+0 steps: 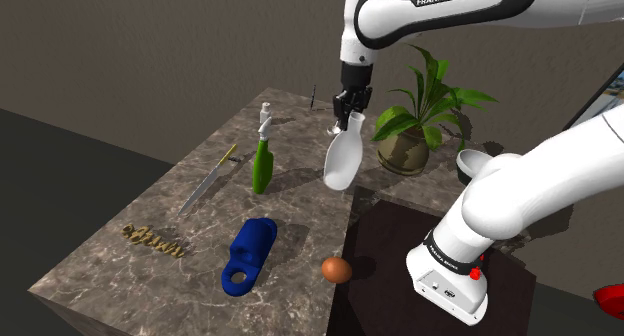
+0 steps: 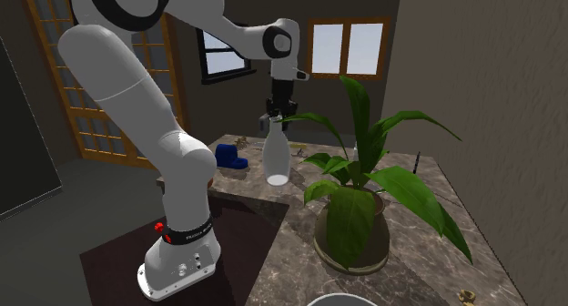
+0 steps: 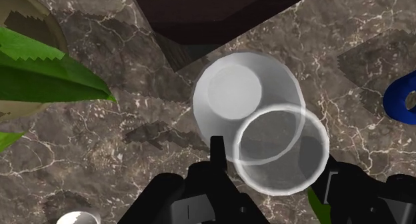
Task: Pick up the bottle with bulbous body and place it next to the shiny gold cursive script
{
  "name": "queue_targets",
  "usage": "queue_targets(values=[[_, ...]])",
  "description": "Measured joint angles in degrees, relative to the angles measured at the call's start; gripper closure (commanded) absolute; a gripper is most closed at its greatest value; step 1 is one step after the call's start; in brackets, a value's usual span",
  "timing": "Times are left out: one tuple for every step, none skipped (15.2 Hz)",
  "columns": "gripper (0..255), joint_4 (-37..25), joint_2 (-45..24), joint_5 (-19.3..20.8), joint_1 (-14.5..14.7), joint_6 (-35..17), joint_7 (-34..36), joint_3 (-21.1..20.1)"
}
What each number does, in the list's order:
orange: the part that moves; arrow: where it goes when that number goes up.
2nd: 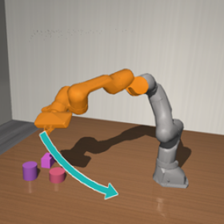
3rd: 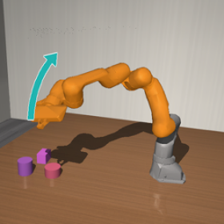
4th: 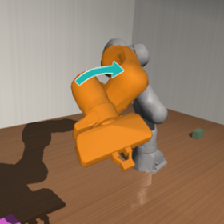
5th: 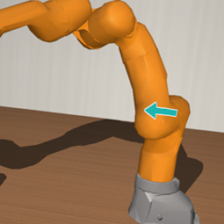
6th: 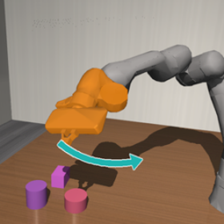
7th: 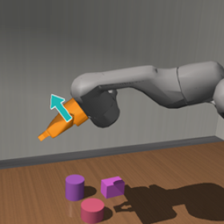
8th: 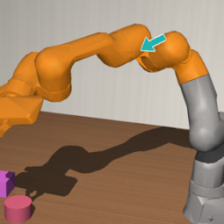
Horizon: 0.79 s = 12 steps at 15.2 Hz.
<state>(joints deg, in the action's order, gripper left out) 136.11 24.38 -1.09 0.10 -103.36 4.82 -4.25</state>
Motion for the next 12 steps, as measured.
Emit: queue_targets(values=[[255,-0.53,0.37,-0.02,0.03,0.89,0.02,-0.01],[255,-1.21,0.46,-0.01,0.02,1.66,0.00,0.01],[255,-1.93,0.48,0.01,0.00,2.42,-0.02,0.04],[255,-2.71,0.49,0.02,-0.01,3.20,-0.02,0.06],[255,-3.46,0.55,0.02,-0.01,4.00,-0.02,0.07],[255,-4.09,0.83,0.01,0.00,4.91,-0.02,0.08],[255,-4.73,0.91,0.02,-0.01,5.62,-0.04,0.11],[255,-5.40,0.96,0.05,-0.03,6.36,-0.09,0.15],[255,-6.18,0.90,0.08,-0.06,7.08,-0.12,0.19],[255,-7.10,0.76,0.05,-0.02,7.85,-0.01,0.12],[255,-7.91,0.77,0.10,-0.06,8.68,-0.08,0.18],[255,-8.67,0.92,0.08,-0.05,9.59,-0.06,0.18]])
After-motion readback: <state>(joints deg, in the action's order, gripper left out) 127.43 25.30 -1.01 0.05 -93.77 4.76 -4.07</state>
